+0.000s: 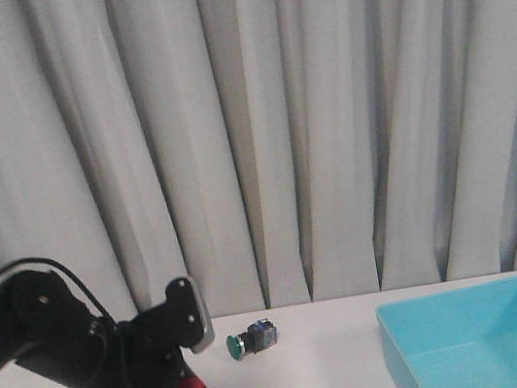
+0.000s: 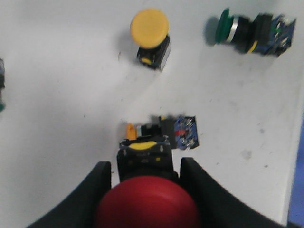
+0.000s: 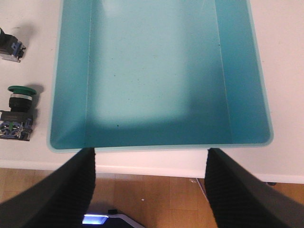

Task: Pick red and yellow buttons and place in box
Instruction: 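Move the left gripper down over the large red push button, then close the left gripper on the red button body and lift it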

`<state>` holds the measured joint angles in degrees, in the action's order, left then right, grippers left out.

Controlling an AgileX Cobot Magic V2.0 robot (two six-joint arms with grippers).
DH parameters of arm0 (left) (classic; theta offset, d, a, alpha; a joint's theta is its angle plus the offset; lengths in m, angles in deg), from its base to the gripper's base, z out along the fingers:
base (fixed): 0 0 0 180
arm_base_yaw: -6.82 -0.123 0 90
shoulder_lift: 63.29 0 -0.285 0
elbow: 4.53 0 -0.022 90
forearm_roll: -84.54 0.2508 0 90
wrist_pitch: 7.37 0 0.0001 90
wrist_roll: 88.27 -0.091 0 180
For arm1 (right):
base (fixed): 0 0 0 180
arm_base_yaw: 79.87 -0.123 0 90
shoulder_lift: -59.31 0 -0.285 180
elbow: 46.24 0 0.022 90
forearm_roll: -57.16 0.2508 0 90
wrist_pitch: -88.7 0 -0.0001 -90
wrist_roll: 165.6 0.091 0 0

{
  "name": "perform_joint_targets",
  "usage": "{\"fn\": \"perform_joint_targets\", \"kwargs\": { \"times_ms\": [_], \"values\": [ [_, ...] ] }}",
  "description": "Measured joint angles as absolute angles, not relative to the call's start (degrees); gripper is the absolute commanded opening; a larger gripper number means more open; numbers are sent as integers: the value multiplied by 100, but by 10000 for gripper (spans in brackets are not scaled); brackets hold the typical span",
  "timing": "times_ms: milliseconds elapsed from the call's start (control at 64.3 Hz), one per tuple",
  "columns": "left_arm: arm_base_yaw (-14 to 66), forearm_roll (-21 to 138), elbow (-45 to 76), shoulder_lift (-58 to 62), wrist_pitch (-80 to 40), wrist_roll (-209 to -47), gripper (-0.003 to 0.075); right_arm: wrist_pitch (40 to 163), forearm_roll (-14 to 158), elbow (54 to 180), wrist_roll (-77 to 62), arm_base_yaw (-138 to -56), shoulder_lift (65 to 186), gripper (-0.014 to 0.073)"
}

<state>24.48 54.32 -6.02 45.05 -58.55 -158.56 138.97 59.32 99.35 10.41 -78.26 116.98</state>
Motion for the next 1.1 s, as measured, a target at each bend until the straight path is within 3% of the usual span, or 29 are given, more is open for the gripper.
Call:
{"fn": "perform_joint_targets", "kwargs": {
  "times_ms": [264,793,1104],
  "values": [
    [2441,4172,-310,3626,-6429,-16412,210,13901,5932,9935,1041,-7826,11698,491],
    [2441,3216,1774,1423,-5827,-16726,214,13901,5932,9935,1041,-7826,11698,491],
    [2441,2713,1914,1304,-5936,-18096,214,13890,5938,9935,1041,-7826,11698,491]
  ]
}}
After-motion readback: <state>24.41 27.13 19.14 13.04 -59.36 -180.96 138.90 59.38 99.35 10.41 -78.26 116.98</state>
